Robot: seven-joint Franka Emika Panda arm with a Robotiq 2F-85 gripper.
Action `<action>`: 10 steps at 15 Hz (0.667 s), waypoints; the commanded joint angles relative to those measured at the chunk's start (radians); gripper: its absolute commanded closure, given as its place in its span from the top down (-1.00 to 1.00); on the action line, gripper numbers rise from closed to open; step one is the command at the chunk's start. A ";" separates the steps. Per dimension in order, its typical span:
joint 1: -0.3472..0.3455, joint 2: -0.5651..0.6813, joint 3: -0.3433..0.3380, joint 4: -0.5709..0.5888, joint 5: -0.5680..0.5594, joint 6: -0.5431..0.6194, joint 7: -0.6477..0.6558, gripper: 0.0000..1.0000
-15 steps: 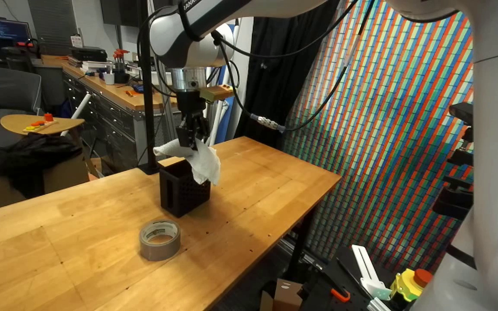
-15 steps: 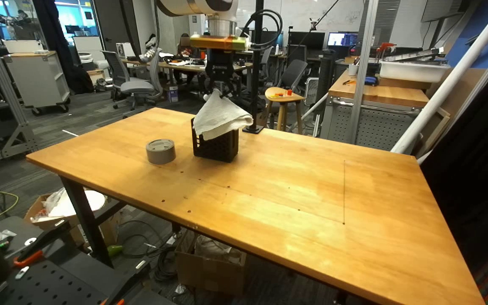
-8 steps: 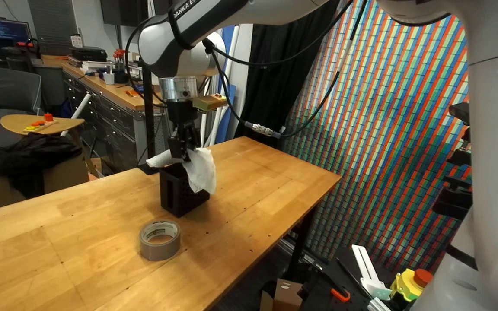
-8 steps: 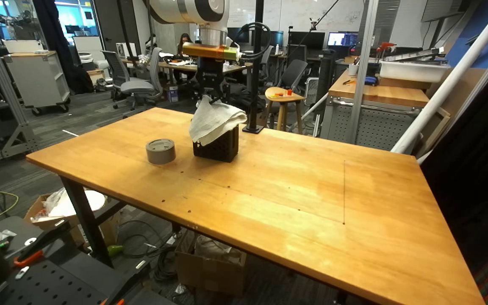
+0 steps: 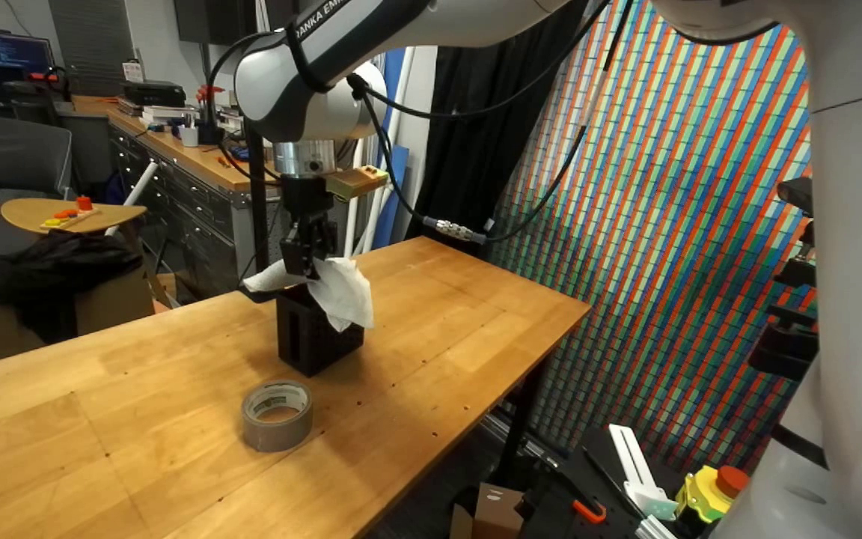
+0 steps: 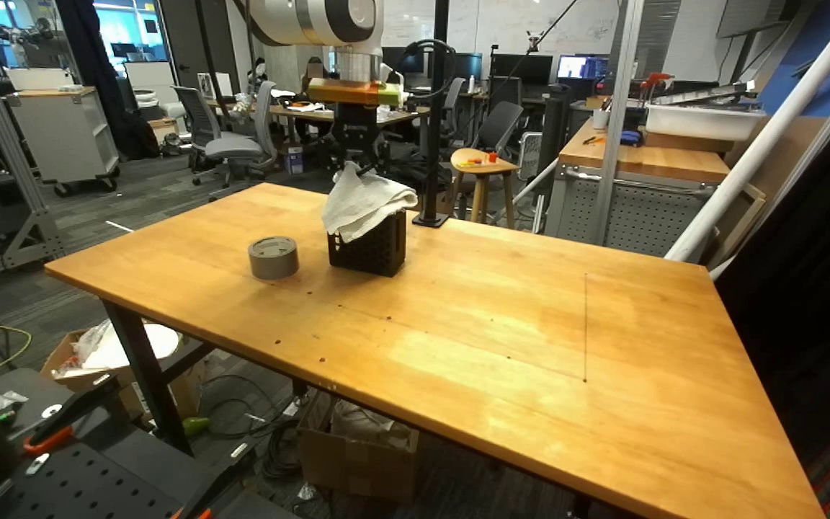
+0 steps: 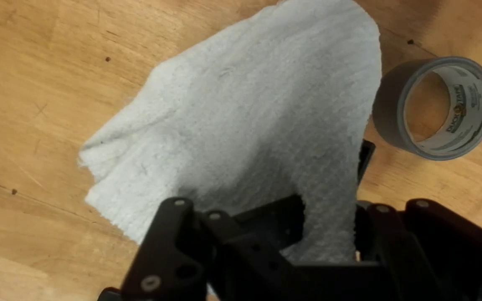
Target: Put the towel into the box.
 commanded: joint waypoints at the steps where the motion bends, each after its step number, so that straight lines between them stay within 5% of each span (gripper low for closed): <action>1: -0.031 -0.011 -0.011 -0.060 0.018 0.066 -0.020 -0.93; 10: -0.048 0.089 0.025 0.008 0.041 0.030 -0.127 -0.93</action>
